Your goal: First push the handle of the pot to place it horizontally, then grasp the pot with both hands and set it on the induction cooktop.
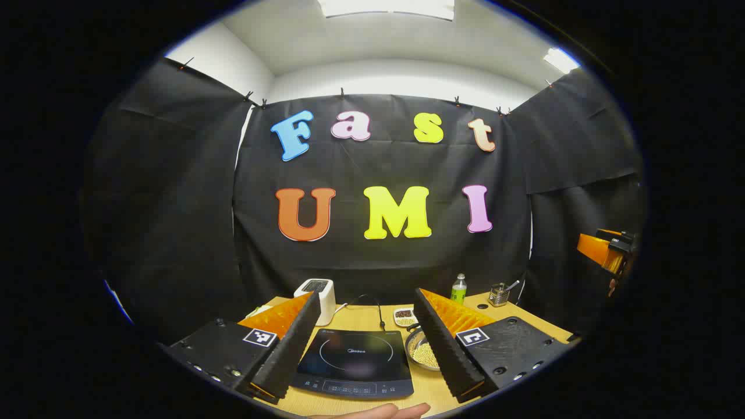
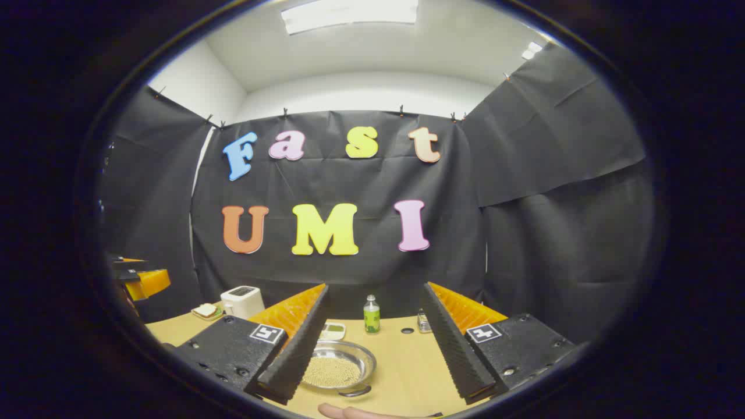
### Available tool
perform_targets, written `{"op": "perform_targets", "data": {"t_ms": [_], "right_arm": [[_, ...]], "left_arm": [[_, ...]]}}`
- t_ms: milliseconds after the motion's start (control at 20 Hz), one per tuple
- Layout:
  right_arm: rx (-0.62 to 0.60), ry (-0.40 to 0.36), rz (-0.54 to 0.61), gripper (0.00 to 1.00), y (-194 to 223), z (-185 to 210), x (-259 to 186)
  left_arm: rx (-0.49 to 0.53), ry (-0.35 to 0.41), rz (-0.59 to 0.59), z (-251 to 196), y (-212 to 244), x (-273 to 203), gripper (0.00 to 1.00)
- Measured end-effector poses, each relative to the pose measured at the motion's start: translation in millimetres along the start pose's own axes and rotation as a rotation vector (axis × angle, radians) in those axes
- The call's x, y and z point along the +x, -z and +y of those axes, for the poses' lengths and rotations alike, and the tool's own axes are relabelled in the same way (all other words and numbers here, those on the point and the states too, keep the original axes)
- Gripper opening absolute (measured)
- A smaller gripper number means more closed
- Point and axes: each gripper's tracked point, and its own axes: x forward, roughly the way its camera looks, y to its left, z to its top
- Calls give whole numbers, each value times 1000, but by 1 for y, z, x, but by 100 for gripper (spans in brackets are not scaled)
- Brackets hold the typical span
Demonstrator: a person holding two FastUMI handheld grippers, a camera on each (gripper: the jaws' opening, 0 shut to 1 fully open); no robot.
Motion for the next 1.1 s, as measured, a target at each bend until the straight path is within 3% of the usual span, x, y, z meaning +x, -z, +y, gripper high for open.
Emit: {"op": "perform_targets", "data": {"t_ms": [550, 1100], "right_arm": [[-26, 19, 2, 96, -4, -20, -7], [-43, -22, 51, 96, 30, -3, 12]], "left_arm": [[-25, -3, -21, -2, -5, -7, 96], [3, 30, -4, -13, 11, -11, 96]]}}
